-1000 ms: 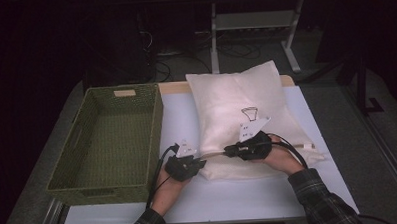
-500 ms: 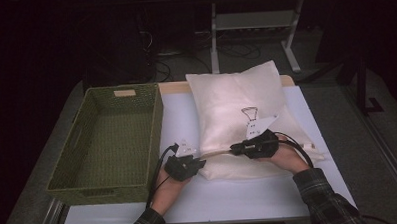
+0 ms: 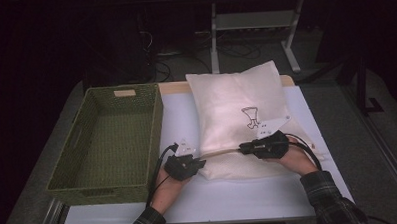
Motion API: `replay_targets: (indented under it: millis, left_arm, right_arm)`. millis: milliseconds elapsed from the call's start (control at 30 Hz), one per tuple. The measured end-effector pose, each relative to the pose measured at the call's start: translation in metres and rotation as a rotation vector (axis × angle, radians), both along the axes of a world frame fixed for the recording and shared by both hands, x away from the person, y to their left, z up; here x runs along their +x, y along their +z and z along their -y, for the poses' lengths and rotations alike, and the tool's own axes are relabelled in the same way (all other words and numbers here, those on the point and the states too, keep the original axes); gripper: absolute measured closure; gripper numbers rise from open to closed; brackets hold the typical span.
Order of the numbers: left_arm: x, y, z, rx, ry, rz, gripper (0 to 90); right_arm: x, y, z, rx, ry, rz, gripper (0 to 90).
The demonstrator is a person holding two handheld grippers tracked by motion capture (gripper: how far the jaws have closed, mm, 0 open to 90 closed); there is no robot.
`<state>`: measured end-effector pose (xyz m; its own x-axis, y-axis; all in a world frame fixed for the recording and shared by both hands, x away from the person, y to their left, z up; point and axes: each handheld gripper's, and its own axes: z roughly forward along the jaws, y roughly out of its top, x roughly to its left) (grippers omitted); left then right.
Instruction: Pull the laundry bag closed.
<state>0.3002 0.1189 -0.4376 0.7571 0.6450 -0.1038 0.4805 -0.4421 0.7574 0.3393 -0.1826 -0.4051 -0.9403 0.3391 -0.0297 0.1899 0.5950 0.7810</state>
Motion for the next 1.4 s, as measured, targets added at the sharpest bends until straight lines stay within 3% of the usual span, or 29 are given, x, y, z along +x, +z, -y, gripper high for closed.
replay_targets:
  millis: [567,967,1400]
  left_arm:
    - [0.001,-0.001,0.0,-0.002,-0.005,-0.015,83.4]
    - [0.0,0.0,0.0,0.003,0.002,-0.017,83.4]
    - [0.001,-0.001,-0.001,0.012,0.0,-0.034,83.4]
  right_arm:
    - [-0.009,0.0,0.033,0.024,-0.114,0.001,81.7]
    - [-0.012,0.001,0.048,0.029,-0.151,0.005,81.7]
    - [-0.012,-0.005,0.082,0.06,-0.215,-0.01,81.7]
